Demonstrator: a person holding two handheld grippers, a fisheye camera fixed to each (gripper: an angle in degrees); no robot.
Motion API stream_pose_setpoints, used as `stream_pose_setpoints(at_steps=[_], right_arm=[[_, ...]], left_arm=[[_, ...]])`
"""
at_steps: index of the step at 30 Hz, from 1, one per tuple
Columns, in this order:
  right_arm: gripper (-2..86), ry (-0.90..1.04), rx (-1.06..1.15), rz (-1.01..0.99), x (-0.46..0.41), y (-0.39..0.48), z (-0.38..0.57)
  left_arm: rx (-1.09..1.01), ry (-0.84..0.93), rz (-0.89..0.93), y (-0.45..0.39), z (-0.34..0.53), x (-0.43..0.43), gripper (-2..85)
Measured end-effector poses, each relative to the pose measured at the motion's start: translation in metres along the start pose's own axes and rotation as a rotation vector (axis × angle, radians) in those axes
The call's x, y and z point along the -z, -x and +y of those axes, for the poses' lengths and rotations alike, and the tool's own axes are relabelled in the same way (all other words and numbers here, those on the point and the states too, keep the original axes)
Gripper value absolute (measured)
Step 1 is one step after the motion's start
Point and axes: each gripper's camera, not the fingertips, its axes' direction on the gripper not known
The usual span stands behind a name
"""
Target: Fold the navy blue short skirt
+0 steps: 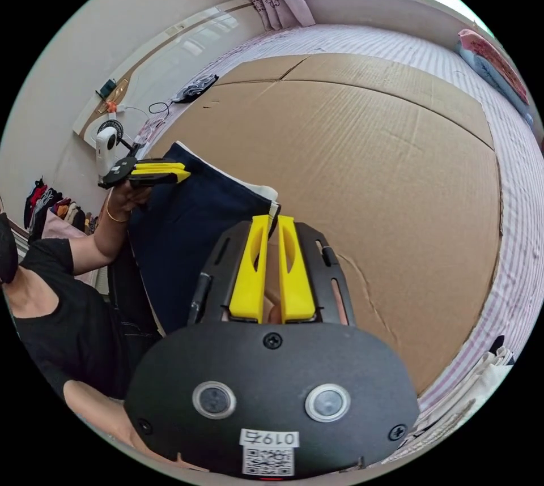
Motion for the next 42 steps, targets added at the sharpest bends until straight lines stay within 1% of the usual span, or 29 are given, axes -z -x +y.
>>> stream_pose_setpoints(at_steps=[4,6,9,13,15,16,18,20,21,23,25,27,28,30,31,32,33,34,35,36,39,40,42], right_arm=[[4.1,0.055,-0.007,0.085,-0.040,0.026,0.013],[4.8,0.073,-0.016,0.108,-0.057,0.038,0.020],[6.3,0.068,-0.016,0.188,-0.075,0.062,0.036],[6.5,-0.019,-0.052,0.248,-0.072,0.098,0.074],[5.9,-0.089,-0.061,0.300,-0.063,0.127,0.101],[5.4,-0.145,-0.041,0.353,-0.058,0.156,0.123],[3.4,-0.234,-0.009,0.487,-0.056,0.211,0.161],[0.3,-0.347,0.066,0.667,-0.072,0.295,0.217],[-0.1,-0.364,0.091,0.705,-0.080,0.316,0.231],[-0.6,-0.412,0.170,0.771,-0.118,0.384,0.280],[-0.7,-0.430,0.177,0.788,-0.147,0.418,0.309],[-0.7,-0.463,0.178,0.770,-0.174,0.443,0.336],[-0.6,-0.484,0.182,0.738,-0.190,0.454,0.353],[-0.6,-0.506,0.200,0.682,-0.213,0.471,0.374],[-0.4,-0.487,0.253,0.699,-0.230,0.486,0.384],[-0.3,-0.448,0.339,0.781,-0.251,0.502,0.391],[-0.1,-0.432,0.373,0.824,-0.261,0.508,0.394],[0.2,-0.414,0.416,0.862,-0.277,0.514,0.401],[0.6,-0.387,0.433,0.837,-0.288,0.514,0.407],[1.3,-0.369,0.436,0.829,-0.293,0.513,0.410],[3.6,-0.346,0.419,0.859,-0.301,0.503,0.428],[4.2,-0.357,0.378,0.848,-0.295,0.495,0.437],[4.5,-0.384,0.280,0.822,-0.279,0.473,0.449]], left_arm=[[-0.016,0.019,-0.055,-0.009,0.013,0.005,1.7],[-0.064,0.029,-0.107,-0.019,0.022,0.013,2.1],[-0.069,0.025,-0.144,-0.021,0.036,0.028,3.0],[-0.002,-0.032,-0.084,0.003,0.056,0.063,4.8],[0.063,-0.100,-0.105,0.025,0.073,0.104,4.7],[0.081,-0.118,-0.119,0.030,0.079,0.116,4.5],[0.120,-0.209,-0.178,0.041,0.108,0.172,3.2],[0.102,-0.254,-0.249,0.036,0.132,0.214,2.5],[0.079,-0.263,-0.301,0.029,0.148,0.241,2.2],[0.052,-0.288,-0.352,0.018,0.184,0.279,1.9],[0.036,-0.292,-0.355,0.012,0.227,0.306,1.8],[0.083,-0.248,-0.346,0.017,0.295,0.326,2.0],[0.112,-0.237,-0.342,0.021,0.313,0.329,2.1],[0.265,-0.176,-0.309,0.046,0.386,0.332,2.7],[0.301,-0.169,-0.292,0.052,0.403,0.332,3.1],[0.376,-0.159,-0.252,0.065,0.437,0.330,3.7],[0.443,-0.151,-0.215,0.077,0.467,0.329,4.7],[0.469,-0.152,-0.196,0.083,0.480,0.329,5.3],[0.502,-0.173,-0.147,0.091,0.504,0.330,5.9],[0.526,-0.203,-0.092,0.098,0.523,0.331,6.5],[0.545,-0.271,-0.022,0.117,0.556,0.335,7.3],[0.544,-0.284,-0.006,0.122,0.561,0.336,7.4],[0.555,-0.319,0.080,0.143,0.583,0.335,7.5]])
